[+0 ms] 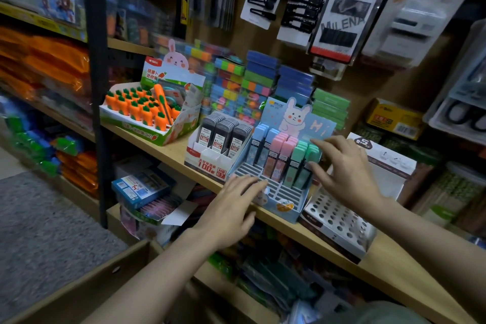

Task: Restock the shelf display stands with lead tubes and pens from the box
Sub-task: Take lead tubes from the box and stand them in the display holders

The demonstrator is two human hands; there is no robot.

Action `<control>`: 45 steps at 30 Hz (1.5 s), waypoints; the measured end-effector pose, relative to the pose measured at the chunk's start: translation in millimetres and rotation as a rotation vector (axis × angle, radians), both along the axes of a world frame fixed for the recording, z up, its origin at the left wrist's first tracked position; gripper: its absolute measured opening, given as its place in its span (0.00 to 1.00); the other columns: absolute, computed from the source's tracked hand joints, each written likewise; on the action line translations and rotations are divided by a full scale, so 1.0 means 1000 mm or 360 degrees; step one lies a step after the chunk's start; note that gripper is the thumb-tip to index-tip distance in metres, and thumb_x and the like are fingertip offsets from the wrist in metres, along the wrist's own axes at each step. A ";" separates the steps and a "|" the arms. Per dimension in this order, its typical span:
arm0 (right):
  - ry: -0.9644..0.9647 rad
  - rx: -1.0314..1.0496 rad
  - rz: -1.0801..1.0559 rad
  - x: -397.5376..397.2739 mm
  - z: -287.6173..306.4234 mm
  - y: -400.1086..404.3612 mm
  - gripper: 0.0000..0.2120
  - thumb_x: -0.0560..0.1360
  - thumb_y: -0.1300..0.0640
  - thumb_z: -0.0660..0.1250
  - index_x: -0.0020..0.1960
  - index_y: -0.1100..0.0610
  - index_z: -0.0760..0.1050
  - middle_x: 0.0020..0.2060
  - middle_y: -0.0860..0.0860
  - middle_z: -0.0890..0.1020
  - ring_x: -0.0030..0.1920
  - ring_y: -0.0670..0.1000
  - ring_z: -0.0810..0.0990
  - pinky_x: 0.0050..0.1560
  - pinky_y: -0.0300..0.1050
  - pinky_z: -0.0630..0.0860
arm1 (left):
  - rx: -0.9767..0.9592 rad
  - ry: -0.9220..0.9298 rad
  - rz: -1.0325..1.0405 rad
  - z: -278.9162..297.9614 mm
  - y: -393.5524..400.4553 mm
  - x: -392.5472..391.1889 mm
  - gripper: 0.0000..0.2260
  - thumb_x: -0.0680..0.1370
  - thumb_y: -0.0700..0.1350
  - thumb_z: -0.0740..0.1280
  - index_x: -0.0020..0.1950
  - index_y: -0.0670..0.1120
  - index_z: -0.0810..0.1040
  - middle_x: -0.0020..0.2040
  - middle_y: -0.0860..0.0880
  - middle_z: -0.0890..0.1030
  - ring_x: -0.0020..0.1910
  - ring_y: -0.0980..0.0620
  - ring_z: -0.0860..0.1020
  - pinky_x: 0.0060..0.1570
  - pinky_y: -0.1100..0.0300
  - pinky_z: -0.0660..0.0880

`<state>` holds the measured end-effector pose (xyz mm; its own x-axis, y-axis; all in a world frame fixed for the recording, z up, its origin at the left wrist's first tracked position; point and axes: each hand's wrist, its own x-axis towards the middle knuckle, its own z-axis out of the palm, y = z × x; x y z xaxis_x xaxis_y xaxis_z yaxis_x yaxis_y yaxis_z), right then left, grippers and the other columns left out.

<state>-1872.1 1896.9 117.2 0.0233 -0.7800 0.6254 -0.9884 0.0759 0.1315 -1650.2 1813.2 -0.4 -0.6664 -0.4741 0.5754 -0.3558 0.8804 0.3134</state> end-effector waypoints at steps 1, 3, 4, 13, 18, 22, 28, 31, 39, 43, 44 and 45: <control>-0.0130 -0.0080 0.0116 0.009 0.002 0.002 0.17 0.76 0.54 0.69 0.64 0.56 0.76 0.52 0.51 0.77 0.52 0.49 0.74 0.53 0.45 0.71 | -0.0037 0.0076 -0.0045 0.000 0.002 0.004 0.25 0.78 0.44 0.65 0.75 0.51 0.63 0.73 0.54 0.64 0.74 0.56 0.58 0.75 0.57 0.56; -0.0373 -0.0143 0.0416 0.037 0.002 0.006 0.08 0.75 0.57 0.70 0.54 0.56 0.80 0.46 0.48 0.79 0.45 0.44 0.75 0.47 0.36 0.72 | -0.0141 0.0202 -0.0096 -0.001 0.009 0.016 0.19 0.78 0.44 0.65 0.69 0.46 0.72 0.68 0.50 0.71 0.70 0.53 0.66 0.71 0.56 0.65; -0.0457 -0.0048 0.0557 0.054 -0.002 0.008 0.04 0.75 0.57 0.71 0.49 0.55 0.80 0.43 0.46 0.80 0.41 0.42 0.76 0.44 0.34 0.71 | -0.0167 0.0231 -0.0106 -0.004 0.012 0.025 0.16 0.77 0.45 0.66 0.64 0.45 0.75 0.64 0.49 0.73 0.66 0.51 0.70 0.66 0.55 0.69; -0.0517 0.1913 0.0858 0.191 -0.174 0.001 0.07 0.76 0.53 0.68 0.50 0.52 0.83 0.44 0.49 0.85 0.44 0.46 0.80 0.47 0.40 0.75 | 0.1189 -0.0520 0.0619 -0.113 0.054 0.169 0.07 0.75 0.41 0.68 0.52 0.44 0.80 0.48 0.47 0.83 0.46 0.49 0.80 0.48 0.56 0.75; -0.0853 0.2166 0.0631 0.232 -0.294 0.011 0.07 0.74 0.56 0.67 0.49 0.54 0.82 0.50 0.50 0.84 0.52 0.48 0.80 0.53 0.39 0.75 | 0.2011 0.0210 0.1358 -0.204 0.102 0.211 0.12 0.74 0.32 0.68 0.39 0.48 0.74 0.35 0.53 0.77 0.33 0.60 0.75 0.41 0.63 0.71; -0.1116 0.2254 0.0493 0.252 -0.359 0.023 0.07 0.74 0.60 0.63 0.43 0.53 0.79 0.49 0.52 0.83 0.48 0.48 0.78 0.49 0.39 0.74 | 0.2281 0.0685 0.2109 -0.264 0.143 0.195 0.05 0.74 0.34 0.68 0.49 0.41 0.76 0.47 0.39 0.80 0.49 0.43 0.79 0.51 0.57 0.73; -0.1274 0.2200 0.0338 0.272 -0.422 0.039 0.11 0.73 0.60 0.66 0.54 0.57 0.81 0.53 0.52 0.84 0.54 0.50 0.80 0.47 0.29 0.66 | 0.2478 0.0328 0.2522 -0.294 0.184 0.153 0.22 0.78 0.43 0.63 0.72 0.45 0.65 0.72 0.40 0.62 0.69 0.38 0.64 0.67 0.53 0.62; -0.1293 0.2190 0.0306 0.276 -0.438 0.041 0.11 0.73 0.60 0.67 0.54 0.58 0.81 0.52 0.53 0.84 0.55 0.53 0.80 0.47 0.33 0.68 | 0.2359 0.0136 0.2589 -0.296 0.187 0.139 0.24 0.78 0.43 0.62 0.74 0.46 0.62 0.73 0.42 0.59 0.70 0.40 0.61 0.66 0.52 0.62; -0.1462 0.2090 0.0266 0.280 -0.460 0.042 0.14 0.72 0.60 0.66 0.55 0.64 0.80 0.52 0.58 0.84 0.51 0.55 0.80 0.49 0.36 0.68 | 0.1961 0.0295 0.2524 -0.303 0.196 0.137 0.18 0.76 0.36 0.64 0.65 0.47 0.74 0.67 0.46 0.70 0.65 0.45 0.68 0.61 0.57 0.65; -0.1410 0.2066 0.0297 0.287 -0.458 0.047 0.13 0.71 0.61 0.72 0.54 0.63 0.81 0.50 0.56 0.84 0.52 0.57 0.82 0.50 0.38 0.71 | 0.2113 0.0365 0.2624 -0.310 0.190 0.149 0.19 0.74 0.36 0.68 0.65 0.42 0.73 0.63 0.41 0.73 0.62 0.40 0.70 0.60 0.55 0.65; -0.1417 0.2063 0.0296 0.290 -0.457 0.048 0.13 0.70 0.60 0.73 0.53 0.63 0.81 0.48 0.57 0.84 0.51 0.56 0.82 0.49 0.39 0.72 | 0.2140 0.0359 0.2581 -0.313 0.190 0.151 0.20 0.74 0.37 0.70 0.65 0.42 0.72 0.62 0.41 0.73 0.63 0.41 0.70 0.60 0.55 0.66; -0.1437 0.2054 0.0256 0.293 -0.456 0.050 0.13 0.70 0.60 0.75 0.52 0.63 0.80 0.46 0.56 0.85 0.49 0.56 0.82 0.47 0.39 0.72 | 0.2155 0.0393 0.2565 -0.315 0.190 0.151 0.22 0.73 0.36 0.71 0.65 0.42 0.72 0.62 0.41 0.74 0.63 0.41 0.71 0.61 0.55 0.67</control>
